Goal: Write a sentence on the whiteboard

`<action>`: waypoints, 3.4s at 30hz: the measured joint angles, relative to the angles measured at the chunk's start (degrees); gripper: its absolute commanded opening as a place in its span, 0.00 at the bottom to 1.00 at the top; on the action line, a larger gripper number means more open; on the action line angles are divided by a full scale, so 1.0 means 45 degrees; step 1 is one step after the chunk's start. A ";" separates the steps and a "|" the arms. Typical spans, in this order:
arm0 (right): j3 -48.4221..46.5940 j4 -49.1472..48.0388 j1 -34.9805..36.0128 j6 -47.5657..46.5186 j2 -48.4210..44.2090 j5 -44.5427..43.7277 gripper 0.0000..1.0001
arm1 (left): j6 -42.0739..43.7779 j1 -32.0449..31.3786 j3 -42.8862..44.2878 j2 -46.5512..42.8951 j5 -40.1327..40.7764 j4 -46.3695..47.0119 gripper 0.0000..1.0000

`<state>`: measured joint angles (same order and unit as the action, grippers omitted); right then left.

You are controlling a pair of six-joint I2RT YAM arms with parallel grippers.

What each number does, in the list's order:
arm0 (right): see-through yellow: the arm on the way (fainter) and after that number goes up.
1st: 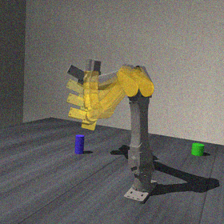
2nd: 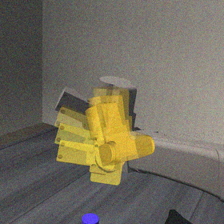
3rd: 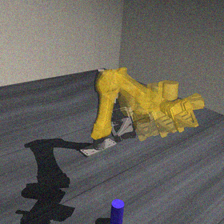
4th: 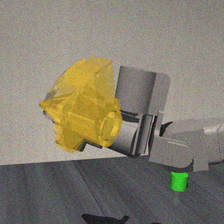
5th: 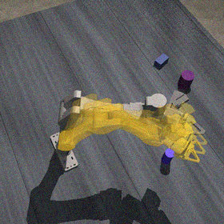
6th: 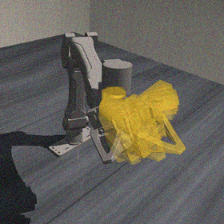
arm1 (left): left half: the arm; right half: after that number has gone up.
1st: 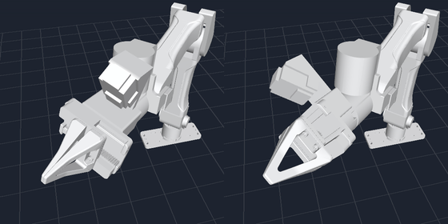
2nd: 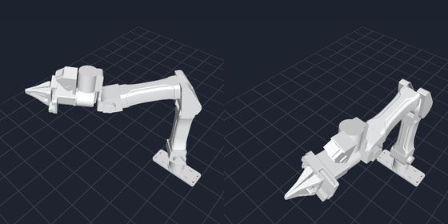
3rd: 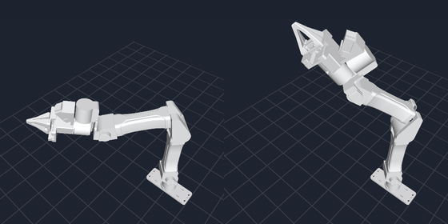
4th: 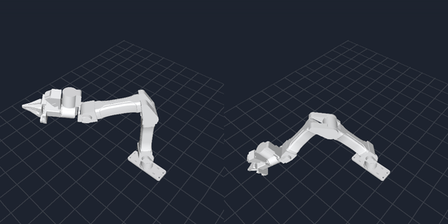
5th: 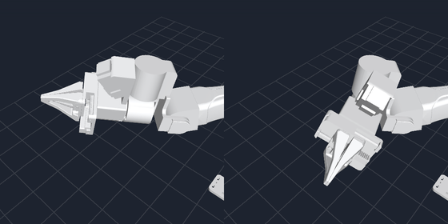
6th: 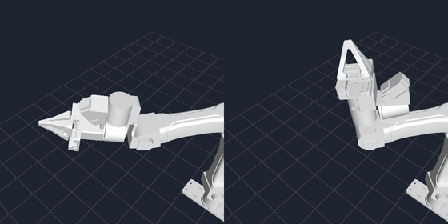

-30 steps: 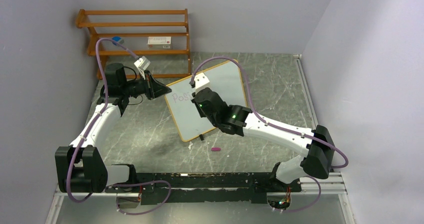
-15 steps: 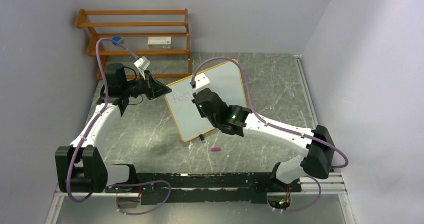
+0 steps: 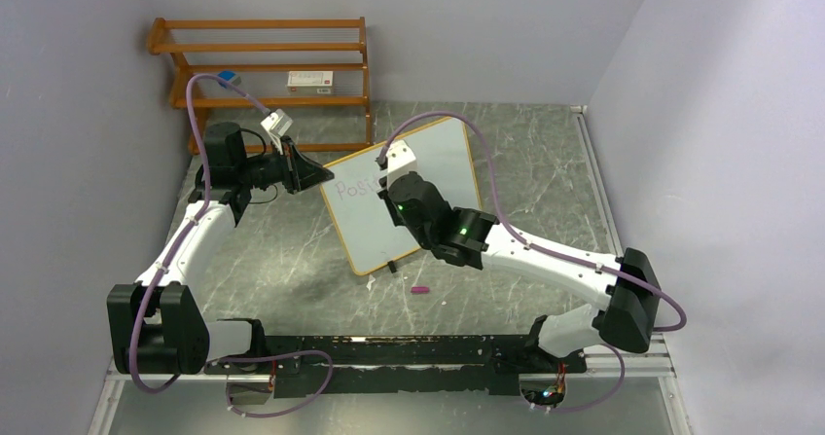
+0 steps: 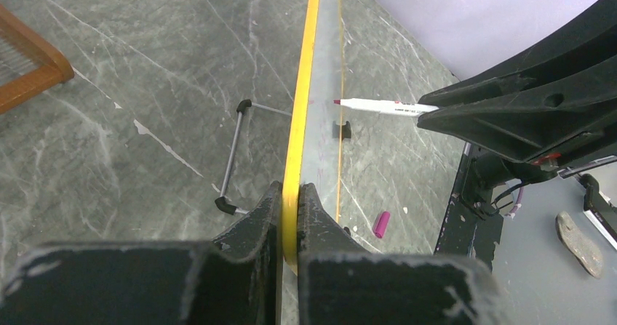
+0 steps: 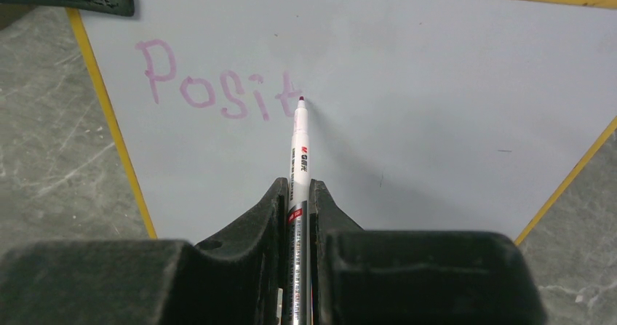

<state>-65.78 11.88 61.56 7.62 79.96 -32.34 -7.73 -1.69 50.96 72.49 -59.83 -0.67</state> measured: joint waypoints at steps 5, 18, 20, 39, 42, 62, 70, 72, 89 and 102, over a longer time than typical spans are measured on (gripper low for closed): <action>0.0000 -0.0345 -0.0010 -0.0083 -0.0073 -0.0034 0.00 | 0.0005 -0.0005 0.0000 0.0000 0.0000 0.0000 0.05; 0.0000 -0.0423 -0.0170 -0.0087 0.0219 -0.0243 0.00 | 0.0005 -0.0005 0.0000 0.0000 -0.0005 0.0000 0.05; 0.0000 -0.0427 -0.0189 -0.0087 0.0291 -0.0238 0.00 | 0.0005 -0.0005 0.0000 0.0000 0.0010 0.0000 0.05; 0.0000 -0.0461 -0.0189 0.0019 0.0272 -0.0301 0.00 | 0.0005 -0.0005 0.0000 0.0000 0.0024 -0.0005 0.05; 0.0000 -0.0423 -0.0199 0.0053 0.0155 -0.0175 0.00 | 0.0005 -0.0005 0.0000 0.0000 0.0015 -0.0005 0.05; 0.0000 0.0282 -0.0219 0.0457 -0.0126 0.0097 0.00 | 0.0005 -0.0005 0.0005 0.0000 0.0010 -0.0005 0.05; 0.0000 0.0155 -0.0219 0.0447 0.0121 0.0092 0.00 | 0.0005 -0.0005 0.0005 0.0000 0.0010 -0.0005 0.05; 0.0000 0.0117 -0.0219 0.0447 0.0189 0.0083 0.00 | 0.0005 -0.0005 0.0005 0.0000 0.0015 -0.0005 0.05; 0.0000 0.0068 -0.0219 0.0447 0.0219 -0.0097 0.00 | 0.0010 -0.0005 0.0005 0.0000 0.0015 -0.0005 0.05; -0.0019 0.0826 -0.0219 0.0583 0.0267 0.0010 0.00 | 0.0053 -0.0005 0.0005 0.0000 0.0034 -0.0005 0.05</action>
<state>-65.87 15.59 60.58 10.24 81.17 -32.29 -7.49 -1.72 50.98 72.49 -59.68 -0.69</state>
